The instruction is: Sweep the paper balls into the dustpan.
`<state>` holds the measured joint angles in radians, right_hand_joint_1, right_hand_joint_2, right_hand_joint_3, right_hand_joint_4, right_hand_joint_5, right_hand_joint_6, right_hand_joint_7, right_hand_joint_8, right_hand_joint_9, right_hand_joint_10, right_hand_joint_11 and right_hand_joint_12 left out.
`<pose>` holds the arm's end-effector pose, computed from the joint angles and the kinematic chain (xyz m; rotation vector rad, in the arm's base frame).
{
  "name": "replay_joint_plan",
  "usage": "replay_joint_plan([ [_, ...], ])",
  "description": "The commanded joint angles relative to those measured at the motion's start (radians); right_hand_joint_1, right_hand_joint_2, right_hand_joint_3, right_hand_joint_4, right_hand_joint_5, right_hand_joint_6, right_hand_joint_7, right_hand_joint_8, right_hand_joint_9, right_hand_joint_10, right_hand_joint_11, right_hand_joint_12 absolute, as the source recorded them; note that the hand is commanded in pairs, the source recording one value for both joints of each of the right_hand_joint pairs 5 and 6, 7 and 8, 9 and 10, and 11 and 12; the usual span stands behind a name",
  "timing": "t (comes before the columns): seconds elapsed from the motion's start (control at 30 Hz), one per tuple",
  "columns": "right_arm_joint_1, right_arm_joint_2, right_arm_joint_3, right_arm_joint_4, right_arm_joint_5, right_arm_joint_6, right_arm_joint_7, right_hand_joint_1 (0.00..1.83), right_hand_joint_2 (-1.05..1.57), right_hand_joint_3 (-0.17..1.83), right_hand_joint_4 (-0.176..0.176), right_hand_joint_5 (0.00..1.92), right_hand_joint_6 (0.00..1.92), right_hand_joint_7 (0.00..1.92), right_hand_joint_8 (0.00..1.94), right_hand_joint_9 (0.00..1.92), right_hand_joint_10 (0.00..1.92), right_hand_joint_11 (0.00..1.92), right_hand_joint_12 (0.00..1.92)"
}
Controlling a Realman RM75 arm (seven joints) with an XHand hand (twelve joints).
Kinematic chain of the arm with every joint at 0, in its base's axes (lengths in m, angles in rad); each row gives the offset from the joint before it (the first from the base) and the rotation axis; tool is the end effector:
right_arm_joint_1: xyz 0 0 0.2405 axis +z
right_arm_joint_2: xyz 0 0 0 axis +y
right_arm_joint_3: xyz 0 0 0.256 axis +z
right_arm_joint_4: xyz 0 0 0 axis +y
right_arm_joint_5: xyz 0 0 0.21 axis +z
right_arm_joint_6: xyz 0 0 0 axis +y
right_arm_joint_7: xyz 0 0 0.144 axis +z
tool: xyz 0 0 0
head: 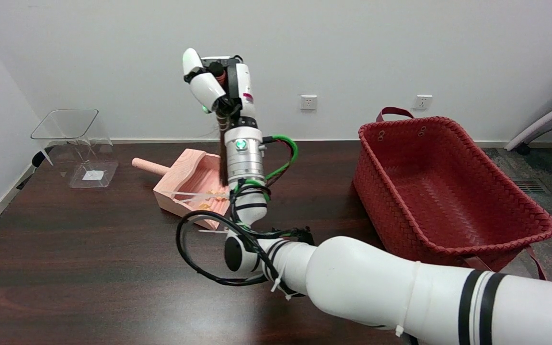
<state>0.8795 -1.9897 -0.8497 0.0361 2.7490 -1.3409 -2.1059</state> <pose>-0.1936 -0.4524 0.0861 1.4131 -0.7263 1.6930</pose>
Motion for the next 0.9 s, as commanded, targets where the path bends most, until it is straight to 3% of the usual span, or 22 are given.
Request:
replay_joint_plan([
  [0.03, -0.052, 0.151, -0.113, 0.047, -0.001, -0.052, -0.008, 1.02, 1.57, 0.78, 0.000, 1.92, 1.92, 1.92, 1.92, 1.92, 1.92, 1.92, 1.92],
  [0.6, -0.165, 0.232, -0.187, 0.138, -0.001, 0.100, 0.132, 1.02, 1.57, 0.82, 0.000, 1.92, 1.92, 1.92, 1.92, 1.92, 1.92, 1.92, 1.92],
  [0.9, -0.285, 0.250, -0.301, 0.363, -0.001, 0.300, 0.206, 1.02, 1.57, 0.79, 0.000, 1.92, 1.92, 1.92, 1.92, 1.92, 1.92, 1.92, 1.92],
])
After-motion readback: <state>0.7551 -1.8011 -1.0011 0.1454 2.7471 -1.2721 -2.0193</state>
